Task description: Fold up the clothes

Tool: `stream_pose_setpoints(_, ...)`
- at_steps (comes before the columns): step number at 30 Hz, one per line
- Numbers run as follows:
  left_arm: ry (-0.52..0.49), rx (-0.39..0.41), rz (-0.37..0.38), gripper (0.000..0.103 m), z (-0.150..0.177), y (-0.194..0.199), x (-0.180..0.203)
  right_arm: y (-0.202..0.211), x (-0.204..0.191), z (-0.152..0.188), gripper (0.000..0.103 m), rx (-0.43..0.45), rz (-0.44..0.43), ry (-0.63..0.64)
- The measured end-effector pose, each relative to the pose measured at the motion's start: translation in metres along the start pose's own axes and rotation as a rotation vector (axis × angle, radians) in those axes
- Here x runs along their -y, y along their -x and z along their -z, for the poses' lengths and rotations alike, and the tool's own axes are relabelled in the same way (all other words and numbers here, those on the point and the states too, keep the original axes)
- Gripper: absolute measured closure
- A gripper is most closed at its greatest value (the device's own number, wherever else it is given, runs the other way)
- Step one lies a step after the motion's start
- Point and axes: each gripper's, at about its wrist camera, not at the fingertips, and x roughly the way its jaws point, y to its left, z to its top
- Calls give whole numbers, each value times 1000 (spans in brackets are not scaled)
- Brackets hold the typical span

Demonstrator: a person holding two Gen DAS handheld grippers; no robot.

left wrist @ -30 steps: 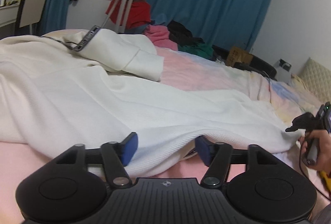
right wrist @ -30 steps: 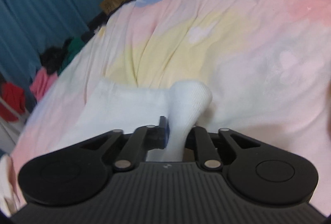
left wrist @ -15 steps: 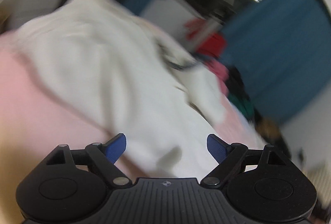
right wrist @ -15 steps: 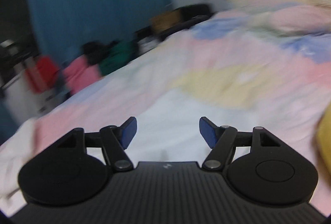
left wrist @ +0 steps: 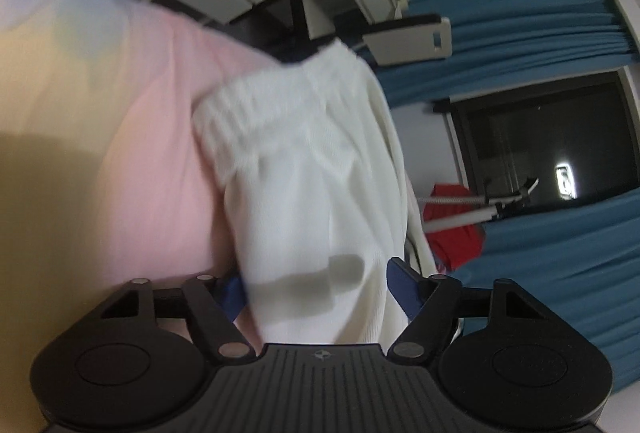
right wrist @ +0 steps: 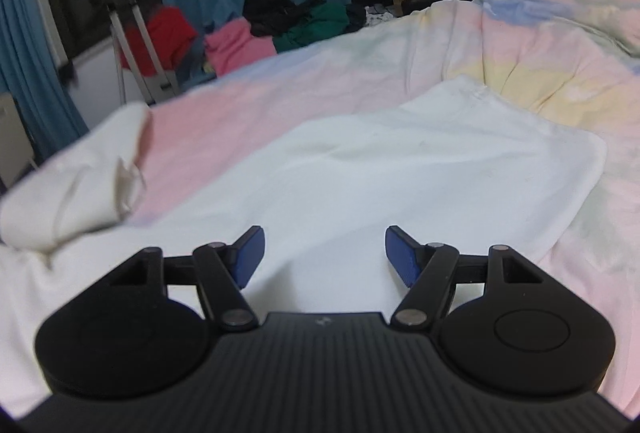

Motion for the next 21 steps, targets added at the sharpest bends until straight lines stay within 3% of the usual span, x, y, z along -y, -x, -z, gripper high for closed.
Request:
stream_pose_setpoints(5,-86,23,-68,69,-15,3,8,-14,0,10,34,-52,-30,-24)
stream_pose_setpoints(10,-171,16,-119,90,-24,12,25,-18,-6,15,32,-74,-41,11)
stream_pose_setpoints(13,-221,13,-85,92,-36,32,49,-17,-4,15,32,-86,-48,12)
stream_pose_setpoints(21,-252,-58,-153,94,-85,61,48,-14,-1,15,34,-96,-34,2)
